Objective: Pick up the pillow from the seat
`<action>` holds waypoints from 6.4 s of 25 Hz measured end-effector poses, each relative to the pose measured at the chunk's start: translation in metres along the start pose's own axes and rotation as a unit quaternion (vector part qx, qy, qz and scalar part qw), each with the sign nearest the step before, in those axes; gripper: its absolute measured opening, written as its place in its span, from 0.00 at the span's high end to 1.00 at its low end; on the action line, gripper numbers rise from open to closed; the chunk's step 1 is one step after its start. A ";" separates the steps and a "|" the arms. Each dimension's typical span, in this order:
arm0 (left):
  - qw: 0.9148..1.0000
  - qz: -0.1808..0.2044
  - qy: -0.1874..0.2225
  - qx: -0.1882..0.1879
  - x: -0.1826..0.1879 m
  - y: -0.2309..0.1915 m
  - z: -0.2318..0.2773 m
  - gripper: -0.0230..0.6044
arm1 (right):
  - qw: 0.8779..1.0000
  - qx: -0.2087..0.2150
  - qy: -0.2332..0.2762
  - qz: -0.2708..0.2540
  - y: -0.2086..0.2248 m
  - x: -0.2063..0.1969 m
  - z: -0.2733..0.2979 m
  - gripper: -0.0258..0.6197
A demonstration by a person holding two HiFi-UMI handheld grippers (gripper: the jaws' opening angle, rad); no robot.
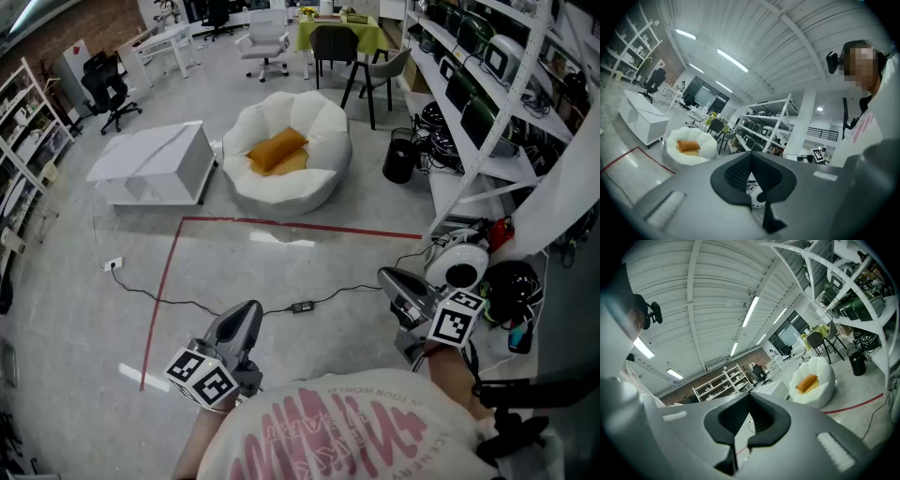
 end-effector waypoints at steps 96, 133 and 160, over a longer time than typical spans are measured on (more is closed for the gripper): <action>0.997 0.027 0.012 0.070 0.158 -0.283 0.335 0.94 | 0.995 0.023 -0.088 0.027 0.290 0.218 0.353 0.95; 0.989 -0.005 0.013 0.147 0.195 -0.406 0.478 0.94 | 0.982 0.065 -0.176 0.032 0.433 0.287 0.519 0.95; 0.973 -0.054 -0.008 0.224 0.171 -0.463 0.487 0.94 | 0.958 0.096 -0.262 0.072 0.452 0.223 0.588 0.95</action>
Point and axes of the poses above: the fingertips, and each gripper's own axes: z forward along the fingers, y to its right, x out of its top, the point moved 3 cm from there along -z, backward along the fingers
